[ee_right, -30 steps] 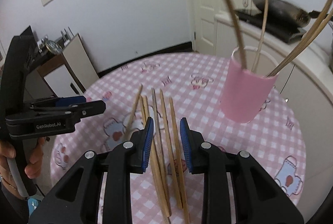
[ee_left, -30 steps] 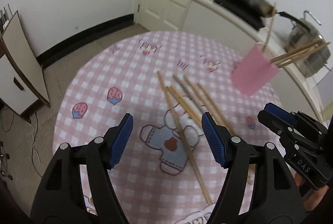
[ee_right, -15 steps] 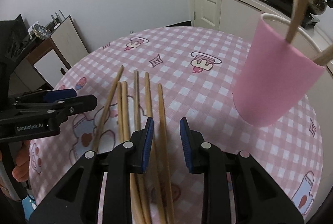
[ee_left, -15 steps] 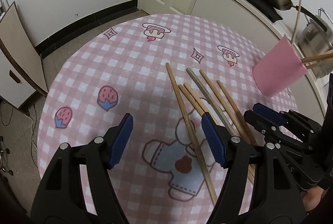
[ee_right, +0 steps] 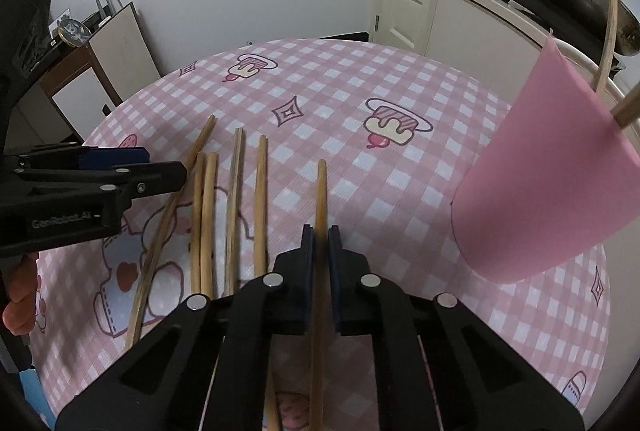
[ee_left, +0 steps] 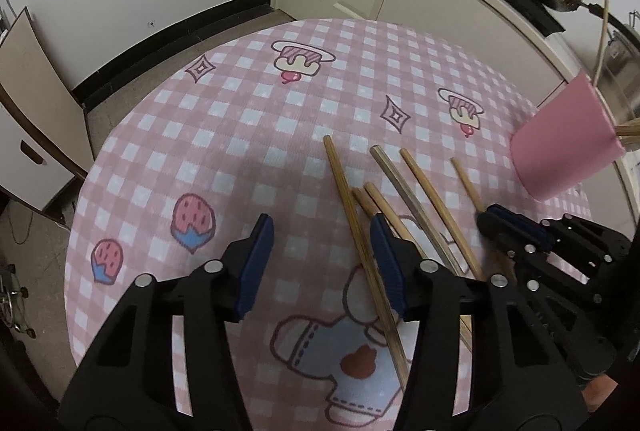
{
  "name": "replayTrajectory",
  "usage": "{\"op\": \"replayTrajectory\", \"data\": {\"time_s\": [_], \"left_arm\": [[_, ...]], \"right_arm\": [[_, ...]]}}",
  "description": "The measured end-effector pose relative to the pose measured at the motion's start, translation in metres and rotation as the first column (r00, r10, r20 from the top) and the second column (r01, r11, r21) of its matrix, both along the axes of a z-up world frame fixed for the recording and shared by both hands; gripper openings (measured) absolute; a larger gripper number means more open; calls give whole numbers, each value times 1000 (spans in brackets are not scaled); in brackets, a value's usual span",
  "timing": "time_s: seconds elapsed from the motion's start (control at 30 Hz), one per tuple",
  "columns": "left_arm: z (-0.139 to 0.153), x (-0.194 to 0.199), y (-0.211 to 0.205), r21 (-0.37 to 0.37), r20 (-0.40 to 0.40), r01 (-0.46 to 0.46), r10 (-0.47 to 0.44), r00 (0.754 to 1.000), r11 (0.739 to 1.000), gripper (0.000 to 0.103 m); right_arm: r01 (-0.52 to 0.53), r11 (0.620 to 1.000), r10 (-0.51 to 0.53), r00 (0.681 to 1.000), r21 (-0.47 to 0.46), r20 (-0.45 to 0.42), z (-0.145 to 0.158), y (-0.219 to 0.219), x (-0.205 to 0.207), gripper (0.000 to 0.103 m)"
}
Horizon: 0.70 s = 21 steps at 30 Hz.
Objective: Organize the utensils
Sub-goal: 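Lower the left tool to the chopstick pile while the right tool descends beside it, then close the left and right tools each on one chopstick from the pile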
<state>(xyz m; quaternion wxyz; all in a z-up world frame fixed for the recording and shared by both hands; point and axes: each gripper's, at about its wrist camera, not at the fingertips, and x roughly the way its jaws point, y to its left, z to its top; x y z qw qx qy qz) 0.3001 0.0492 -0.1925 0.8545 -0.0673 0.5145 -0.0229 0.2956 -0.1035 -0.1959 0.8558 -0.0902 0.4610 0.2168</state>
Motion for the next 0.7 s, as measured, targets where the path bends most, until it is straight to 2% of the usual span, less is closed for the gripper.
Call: {"op": "replayTrajectory", "data": {"time_s": [0.13, 0.47, 0.6, 0.7], "left_arm": [[-1, 5, -3, 23, 1, 6, -6, 1000, 1000, 38], [-3, 12, -23, 148, 7, 51, -52, 999, 988, 28], [-3, 16, -26, 139, 8, 47, -48, 999, 989, 14], [-2, 15, -25, 122, 13, 42, -44, 999, 992, 10]], "right_arm": [[-3, 1000, 3, 1000, -3, -1, 0, 2, 3, 5], [-1, 1000, 1, 1000, -22, -7, 0, 7, 8, 5], [6, 999, -6, 1000, -38, 1, 0, 10, 8, 5], [19, 999, -18, 1000, -33, 10, 1, 10, 6, 5]]}}
